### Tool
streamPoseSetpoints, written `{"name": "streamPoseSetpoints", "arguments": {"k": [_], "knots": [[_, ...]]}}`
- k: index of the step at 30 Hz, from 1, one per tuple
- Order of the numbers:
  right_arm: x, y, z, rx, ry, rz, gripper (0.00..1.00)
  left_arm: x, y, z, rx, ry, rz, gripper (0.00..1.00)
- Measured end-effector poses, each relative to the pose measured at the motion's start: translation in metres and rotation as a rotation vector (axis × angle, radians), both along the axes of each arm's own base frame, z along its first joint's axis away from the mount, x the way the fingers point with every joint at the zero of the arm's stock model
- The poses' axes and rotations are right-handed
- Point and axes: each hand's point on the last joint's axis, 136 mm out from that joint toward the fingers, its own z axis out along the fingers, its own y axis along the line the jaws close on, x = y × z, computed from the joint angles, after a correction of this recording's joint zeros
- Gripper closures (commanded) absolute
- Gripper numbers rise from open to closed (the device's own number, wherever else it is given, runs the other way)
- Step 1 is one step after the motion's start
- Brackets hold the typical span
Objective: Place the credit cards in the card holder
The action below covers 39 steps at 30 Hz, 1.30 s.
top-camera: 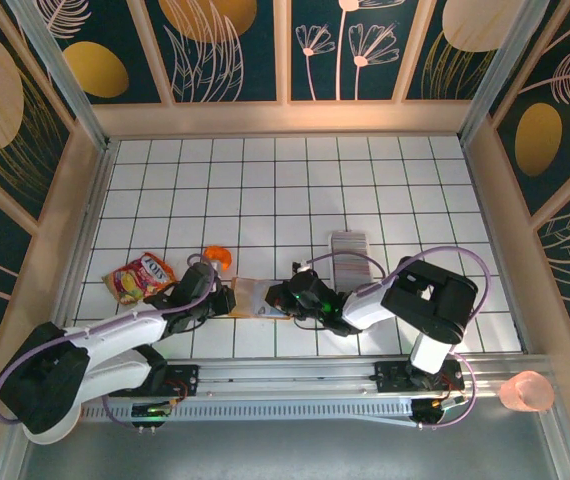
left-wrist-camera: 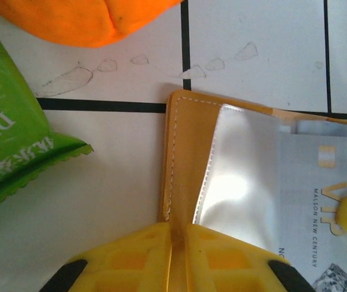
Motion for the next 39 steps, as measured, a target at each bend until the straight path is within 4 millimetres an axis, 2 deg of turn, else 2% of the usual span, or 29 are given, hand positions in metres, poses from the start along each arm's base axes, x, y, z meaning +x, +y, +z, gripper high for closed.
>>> {"name": "streamPoseSetpoints", "arguments": {"k": [3, 16, 28, 39], "knots": [[0.001, 0.001, 0.001, 0.01, -0.005, -0.001, 1.0, 0.001, -0.001, -0.001, 0.007, 0.004, -0.003, 0.91], [-0.003, -0.003, 0.001, 0.153, -0.032, -0.003, 1.0, 0.006, -0.004, -0.001, 0.036, 0.0, -0.008, 0.94], [-0.002, -0.004, 0.012, 0.214, -0.067, -0.009, 1.0, 0.012, -0.008, -0.002, 0.047, 0.001, -0.009, 0.96], [0.0, -0.002, 0.007, 0.21, -0.067, -0.008, 1.0, 0.012, -0.009, -0.002, 0.046, -0.003, -0.012, 0.96]]}}
